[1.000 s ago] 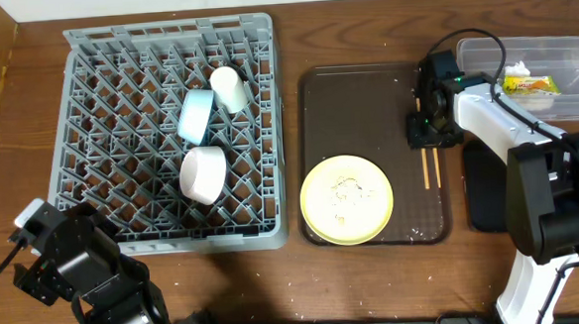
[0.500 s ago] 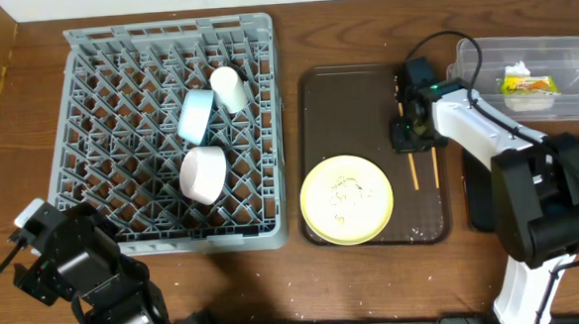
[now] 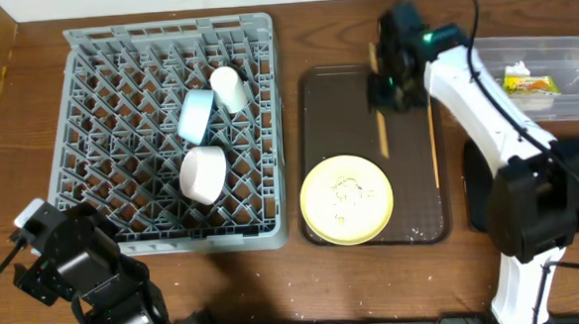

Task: Sort waste into correct bins and load items into the dishwasher
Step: 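Carry the chopstick left and drop it into the dish rack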

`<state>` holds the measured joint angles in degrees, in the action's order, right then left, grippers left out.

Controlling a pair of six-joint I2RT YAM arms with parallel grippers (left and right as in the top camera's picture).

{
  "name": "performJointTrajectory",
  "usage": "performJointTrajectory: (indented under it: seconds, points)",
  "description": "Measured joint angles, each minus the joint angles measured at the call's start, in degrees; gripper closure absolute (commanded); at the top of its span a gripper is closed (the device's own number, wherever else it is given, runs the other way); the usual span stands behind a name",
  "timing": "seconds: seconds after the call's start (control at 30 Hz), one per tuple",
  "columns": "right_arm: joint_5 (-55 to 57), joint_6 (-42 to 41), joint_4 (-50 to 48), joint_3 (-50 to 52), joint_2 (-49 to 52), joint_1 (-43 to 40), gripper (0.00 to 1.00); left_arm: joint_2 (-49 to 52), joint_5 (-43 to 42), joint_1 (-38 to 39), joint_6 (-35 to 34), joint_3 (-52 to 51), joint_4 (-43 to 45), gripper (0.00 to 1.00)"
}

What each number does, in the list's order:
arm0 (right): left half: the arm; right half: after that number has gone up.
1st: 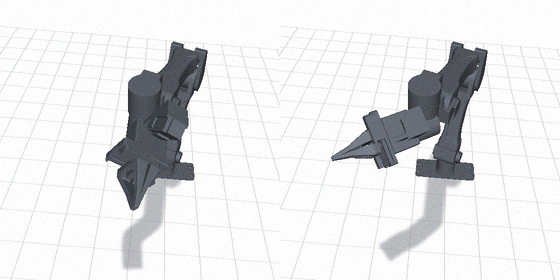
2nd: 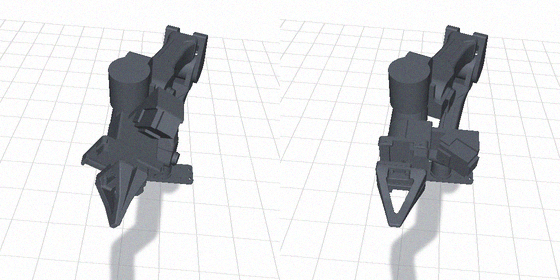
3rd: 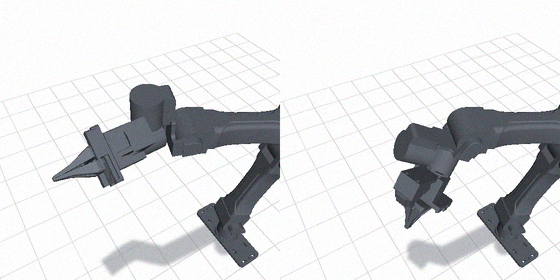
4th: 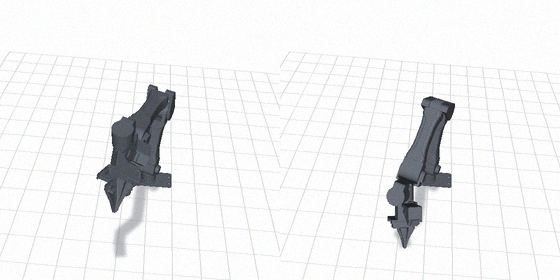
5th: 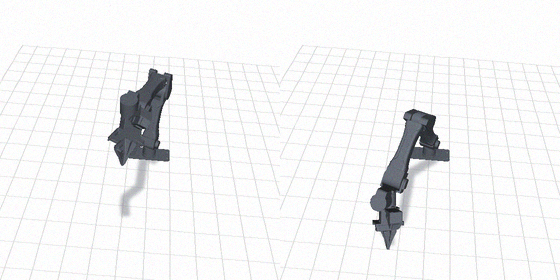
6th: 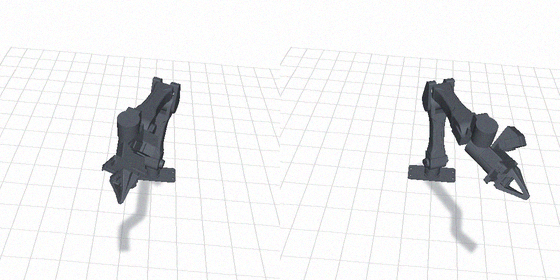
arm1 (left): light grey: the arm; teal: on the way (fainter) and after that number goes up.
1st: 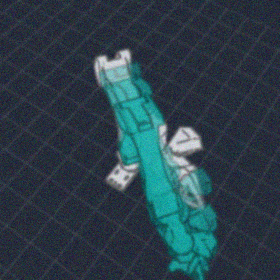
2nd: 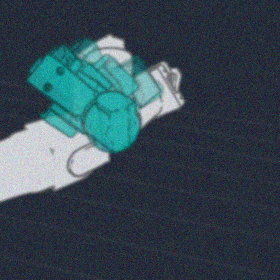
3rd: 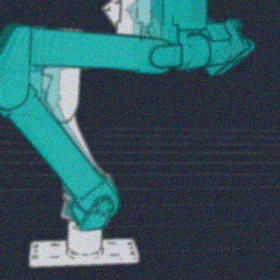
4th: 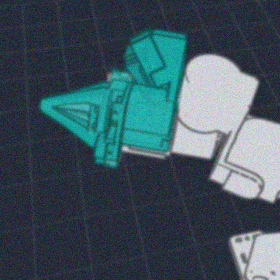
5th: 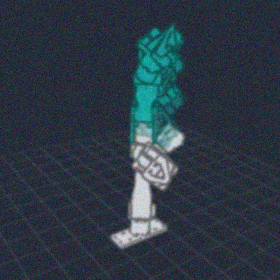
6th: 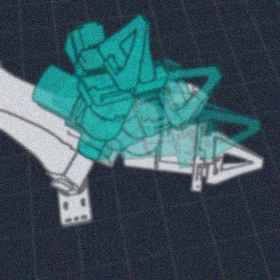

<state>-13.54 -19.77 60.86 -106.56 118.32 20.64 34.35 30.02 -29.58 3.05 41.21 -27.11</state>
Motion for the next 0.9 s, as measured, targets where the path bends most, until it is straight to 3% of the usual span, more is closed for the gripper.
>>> performJointTrajectory:
  seconds: [0.13, 0.4, 0.57, 0.8, 0.9]
  points:
    - [-8.3, -3.6, -7.5, -2.9, -0.3, 2.6, 0.99, 0.0, 0.0, 0.0, 0.0, 0.0, 0.0, 0.06]
    - [-11.5, -15.0, -23.5, -2.9, 1.7, 15.8, 0.99, 0.0, 0.0, 0.0, 0.0, 0.0, 0.0, 0.06]
    - [-7.0, -20.8, -24.2, -2.9, 4.9, 21.9, 0.99, 0.0, 0.0, 0.0, 0.0, 0.0, 0.0, 0.06]
    - [-1.4, -23.9, -24.0, -2.9, 5.6, 21.9, 0.98, 0.0, 0.0, 0.0, 0.0, 0.0, 0.0, 0.06]
    - [0.1, -25.0, -23.7, -2.9, 5.6, 21.9, 0.82, 0.0, 0.0, 0.0, 0.0, 0.0, 0.0, 0.06]
